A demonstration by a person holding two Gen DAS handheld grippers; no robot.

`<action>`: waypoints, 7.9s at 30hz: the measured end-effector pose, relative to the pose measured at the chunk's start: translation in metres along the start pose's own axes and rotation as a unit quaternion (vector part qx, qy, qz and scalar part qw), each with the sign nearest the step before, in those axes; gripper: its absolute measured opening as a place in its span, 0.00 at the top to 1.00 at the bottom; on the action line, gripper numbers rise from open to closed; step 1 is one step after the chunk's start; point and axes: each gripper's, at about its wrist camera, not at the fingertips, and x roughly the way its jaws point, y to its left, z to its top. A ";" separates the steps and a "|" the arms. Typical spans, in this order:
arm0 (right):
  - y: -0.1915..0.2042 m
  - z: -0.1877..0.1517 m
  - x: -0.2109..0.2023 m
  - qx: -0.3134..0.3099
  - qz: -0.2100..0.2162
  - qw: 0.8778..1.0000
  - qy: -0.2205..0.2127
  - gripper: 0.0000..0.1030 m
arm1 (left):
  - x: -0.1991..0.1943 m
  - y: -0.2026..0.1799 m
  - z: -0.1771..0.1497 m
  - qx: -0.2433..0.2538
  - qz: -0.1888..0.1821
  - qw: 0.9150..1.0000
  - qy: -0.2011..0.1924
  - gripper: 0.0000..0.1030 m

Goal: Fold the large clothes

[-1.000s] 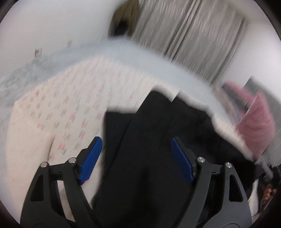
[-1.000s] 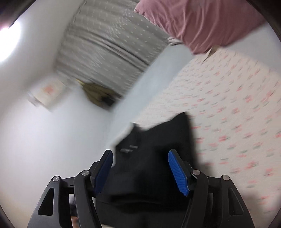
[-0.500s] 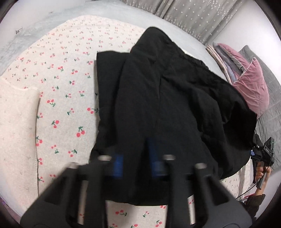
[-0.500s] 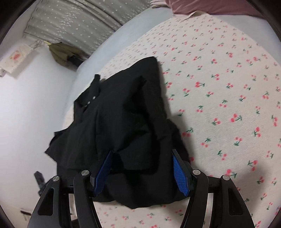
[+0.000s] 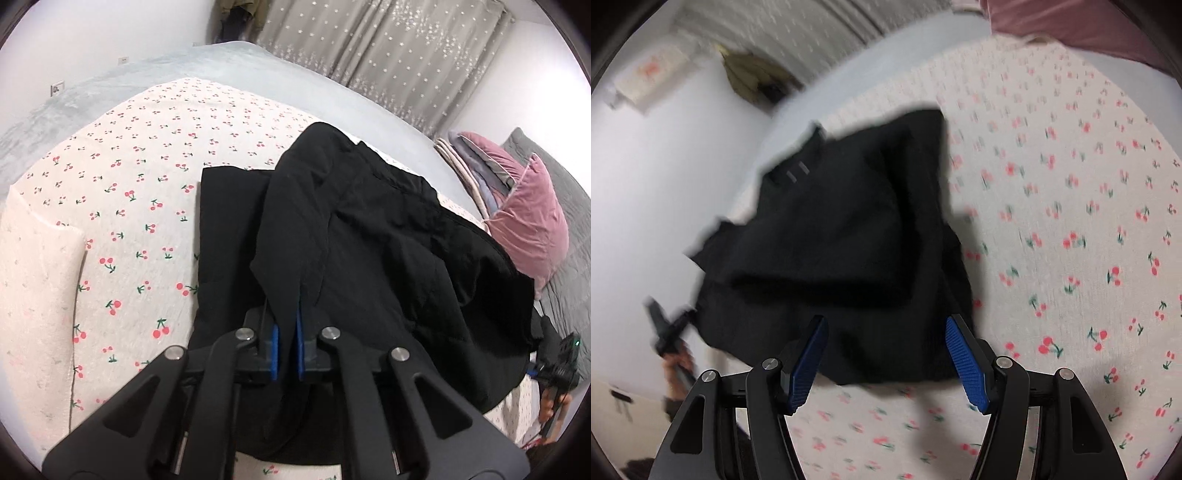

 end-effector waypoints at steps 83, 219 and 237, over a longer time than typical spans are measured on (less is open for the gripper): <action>0.056 0.243 0.184 -0.030 -0.263 0.954 -0.142 0.19 | 0.176 0.032 0.149 0.002 0.147 0.988 0.040 0.33; 0.049 0.055 0.113 0.084 0.165 0.980 -0.072 0.19 | -0.008 -0.188 -0.047 0.258 -0.239 0.936 -0.008 0.18; 0.090 0.063 0.135 -0.003 0.074 0.992 -0.100 0.58 | 0.087 -0.162 -0.028 0.108 -0.123 0.985 0.050 0.03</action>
